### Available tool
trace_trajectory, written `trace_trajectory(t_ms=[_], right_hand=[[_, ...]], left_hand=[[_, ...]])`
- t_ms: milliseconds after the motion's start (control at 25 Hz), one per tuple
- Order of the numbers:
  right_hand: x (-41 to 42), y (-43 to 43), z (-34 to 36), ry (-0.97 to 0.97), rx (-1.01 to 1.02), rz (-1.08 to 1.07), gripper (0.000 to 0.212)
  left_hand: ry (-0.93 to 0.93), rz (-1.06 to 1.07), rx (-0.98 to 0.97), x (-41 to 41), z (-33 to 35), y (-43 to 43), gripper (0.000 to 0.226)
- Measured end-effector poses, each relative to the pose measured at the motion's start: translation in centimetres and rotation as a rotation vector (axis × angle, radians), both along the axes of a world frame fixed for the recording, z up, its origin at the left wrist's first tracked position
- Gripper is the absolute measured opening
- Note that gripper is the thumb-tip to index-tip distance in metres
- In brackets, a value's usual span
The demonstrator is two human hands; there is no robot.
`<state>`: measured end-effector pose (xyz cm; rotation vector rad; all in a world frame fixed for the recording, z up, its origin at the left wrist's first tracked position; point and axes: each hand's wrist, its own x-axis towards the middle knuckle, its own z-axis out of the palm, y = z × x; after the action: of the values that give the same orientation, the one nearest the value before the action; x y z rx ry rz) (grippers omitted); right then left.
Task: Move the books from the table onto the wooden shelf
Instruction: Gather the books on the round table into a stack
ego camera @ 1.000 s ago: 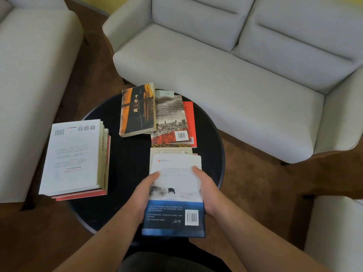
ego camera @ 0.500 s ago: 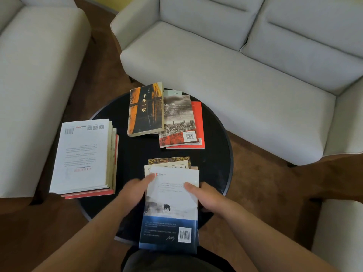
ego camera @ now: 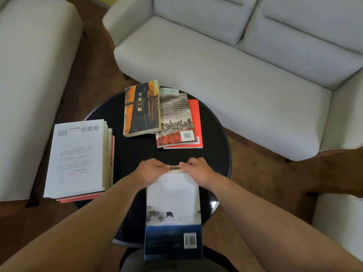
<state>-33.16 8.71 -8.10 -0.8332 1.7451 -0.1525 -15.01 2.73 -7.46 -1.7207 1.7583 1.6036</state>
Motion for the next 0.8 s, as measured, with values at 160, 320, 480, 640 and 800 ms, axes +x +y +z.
trace_trajectory(t_ms=[160, 320, 480, 640, 800], right_hand=[[0.2, 3.0, -1.0, -0.001, -0.090, -0.064, 0.036], [-0.3, 3.4, -0.2, -0.049, -0.014, -0.037, 0.047], [-0.5, 4.5, -0.4, -0.191, -0.006, -0.244, 0.048], [0.1, 8.9, -2.3, -0.293, 0.008, -0.383, 0.061], [0.7, 10.3, -2.7, -0.390, 0.064, -0.303, 0.060]], left_hand=[[-0.195, -0.314, -0.237, -0.1, -0.4, 1.8, 0.045], [0.020, 0.149, 0.000, 0.8, -1.0, 2.7, 0.045], [0.204, 0.582, 0.045, 1.1, 0.2, 4.4, 0.028], [0.247, 0.796, 0.174, 3.3, 0.6, 9.9, 0.019], [0.268, 0.605, 0.217, 4.3, -0.1, 12.7, 0.027]])
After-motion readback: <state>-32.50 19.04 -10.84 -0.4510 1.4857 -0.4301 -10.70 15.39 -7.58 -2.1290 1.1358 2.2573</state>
